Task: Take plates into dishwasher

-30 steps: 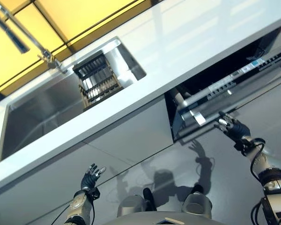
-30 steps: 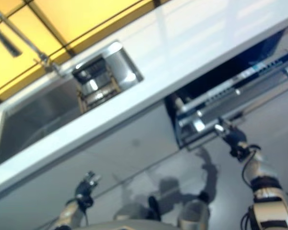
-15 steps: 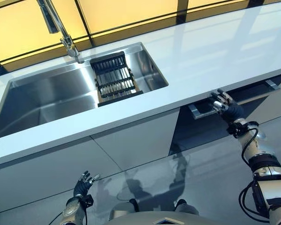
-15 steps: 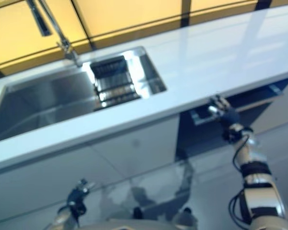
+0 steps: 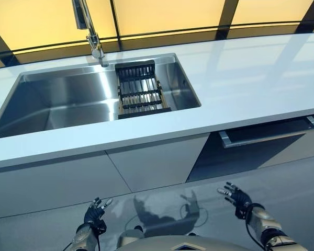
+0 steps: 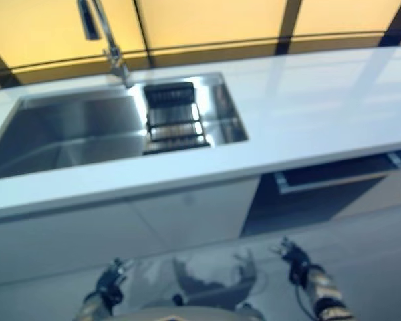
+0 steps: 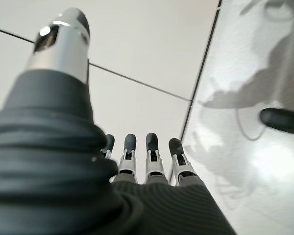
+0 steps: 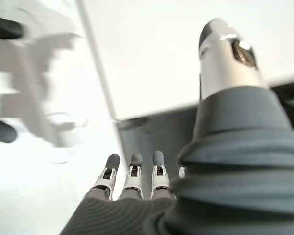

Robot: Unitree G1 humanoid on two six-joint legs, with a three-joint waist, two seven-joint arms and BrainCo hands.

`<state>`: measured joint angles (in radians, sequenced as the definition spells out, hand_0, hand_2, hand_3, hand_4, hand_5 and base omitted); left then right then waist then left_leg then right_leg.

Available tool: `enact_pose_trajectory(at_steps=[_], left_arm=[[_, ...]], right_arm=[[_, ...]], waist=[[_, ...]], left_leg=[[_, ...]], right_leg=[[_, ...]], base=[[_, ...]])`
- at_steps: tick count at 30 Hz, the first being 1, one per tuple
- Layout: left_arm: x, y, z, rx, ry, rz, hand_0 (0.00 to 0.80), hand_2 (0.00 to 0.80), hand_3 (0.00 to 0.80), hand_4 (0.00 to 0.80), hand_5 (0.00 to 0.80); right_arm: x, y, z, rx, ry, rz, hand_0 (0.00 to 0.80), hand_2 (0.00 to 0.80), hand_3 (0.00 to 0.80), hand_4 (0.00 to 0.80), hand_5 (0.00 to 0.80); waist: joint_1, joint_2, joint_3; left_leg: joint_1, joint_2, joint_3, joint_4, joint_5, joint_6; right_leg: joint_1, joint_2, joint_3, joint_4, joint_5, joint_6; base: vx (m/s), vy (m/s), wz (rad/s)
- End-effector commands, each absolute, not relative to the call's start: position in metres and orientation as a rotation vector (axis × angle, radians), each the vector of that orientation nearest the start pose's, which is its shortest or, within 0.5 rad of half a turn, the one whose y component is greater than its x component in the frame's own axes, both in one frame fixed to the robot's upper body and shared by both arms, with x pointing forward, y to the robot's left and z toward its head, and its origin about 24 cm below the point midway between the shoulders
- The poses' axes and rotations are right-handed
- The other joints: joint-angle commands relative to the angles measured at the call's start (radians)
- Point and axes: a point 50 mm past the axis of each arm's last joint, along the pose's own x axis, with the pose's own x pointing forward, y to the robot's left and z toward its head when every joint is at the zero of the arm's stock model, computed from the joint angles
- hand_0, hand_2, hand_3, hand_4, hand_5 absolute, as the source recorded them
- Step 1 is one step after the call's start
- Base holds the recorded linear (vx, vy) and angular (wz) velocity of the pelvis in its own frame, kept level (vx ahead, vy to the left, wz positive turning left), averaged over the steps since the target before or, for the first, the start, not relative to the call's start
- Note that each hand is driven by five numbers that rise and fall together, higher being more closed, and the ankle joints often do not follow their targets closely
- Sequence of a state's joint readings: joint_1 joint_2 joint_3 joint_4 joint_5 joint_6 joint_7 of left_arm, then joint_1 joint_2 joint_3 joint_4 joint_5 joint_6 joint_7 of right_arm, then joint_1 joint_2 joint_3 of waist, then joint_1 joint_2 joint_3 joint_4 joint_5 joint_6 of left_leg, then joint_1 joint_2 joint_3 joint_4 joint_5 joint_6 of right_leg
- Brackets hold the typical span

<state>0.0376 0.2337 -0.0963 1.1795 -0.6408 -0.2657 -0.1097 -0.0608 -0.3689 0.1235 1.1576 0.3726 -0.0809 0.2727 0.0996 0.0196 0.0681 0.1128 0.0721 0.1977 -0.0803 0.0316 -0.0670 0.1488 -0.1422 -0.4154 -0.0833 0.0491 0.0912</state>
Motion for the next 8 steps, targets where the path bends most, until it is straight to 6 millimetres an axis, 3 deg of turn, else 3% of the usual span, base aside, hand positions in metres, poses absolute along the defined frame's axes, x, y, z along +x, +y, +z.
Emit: enact_pose_trajectory(at_steps=[1,8], left_arm=[[0.132,0.239,-0.143,-0.243,0.843,0.313,0.0,0.0,0.0,0.0,0.0],[0.124,0.228,-0.151,-0.266,0.939,0.281,0.0,0.0,0.0,0.0,0.0]], right_arm=[[0.157,-0.247,-0.133,0.007,0.961,0.006,0.0,0.0,0.0,0.0,0.0],[0.146,-0.223,-0.144,0.059,1.008,0.061,0.0,0.0,0.0,0.0,0.0]], waist=[[0.039,-0.051,0.006],[0.042,-0.052,-0.01]], left_leg=[[0.019,0.028,0.022,-0.006,0.017,-0.02],[0.024,0.022,0.01,-0.007,0.014,-0.016]], right_leg=[[-0.001,-0.055,0.052,0.005,0.038,0.04],[0.004,-0.05,0.058,0.008,0.033,0.037]], base=[[0.052,0.051,0.28],[0.034,0.041,0.21]])
